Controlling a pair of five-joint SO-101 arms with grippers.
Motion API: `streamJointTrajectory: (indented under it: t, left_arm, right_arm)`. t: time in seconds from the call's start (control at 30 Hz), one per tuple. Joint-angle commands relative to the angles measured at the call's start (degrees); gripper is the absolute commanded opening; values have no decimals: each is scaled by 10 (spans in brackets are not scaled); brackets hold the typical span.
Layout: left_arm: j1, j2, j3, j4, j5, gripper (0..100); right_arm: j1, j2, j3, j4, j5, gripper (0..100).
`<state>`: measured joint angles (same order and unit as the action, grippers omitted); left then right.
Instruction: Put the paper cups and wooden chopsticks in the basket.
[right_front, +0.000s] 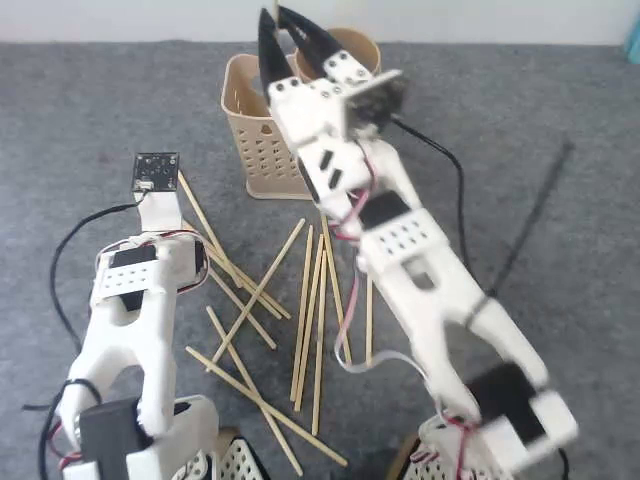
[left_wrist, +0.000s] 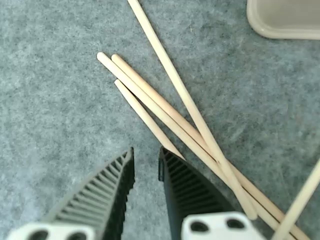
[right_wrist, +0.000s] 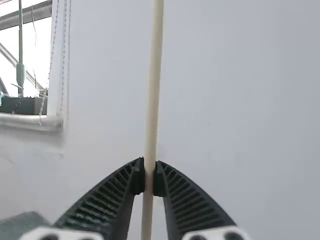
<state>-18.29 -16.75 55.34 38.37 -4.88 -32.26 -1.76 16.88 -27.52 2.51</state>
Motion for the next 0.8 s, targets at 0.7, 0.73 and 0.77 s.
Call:
streamJointTrajectory:
  t: [0.7,0.73,0.77]
  left_arm:
    - [4,-26,-12,-21,-4,77]
    - [4,-26,-12,-21,-4,77]
    - [3,-26,-12,-21,-4,77]
  right_arm:
    - [-12,-185,72,159,-10,28]
    - [-12,-233,99,193,-16,25]
    - [-12,-284,127,233,-25,24]
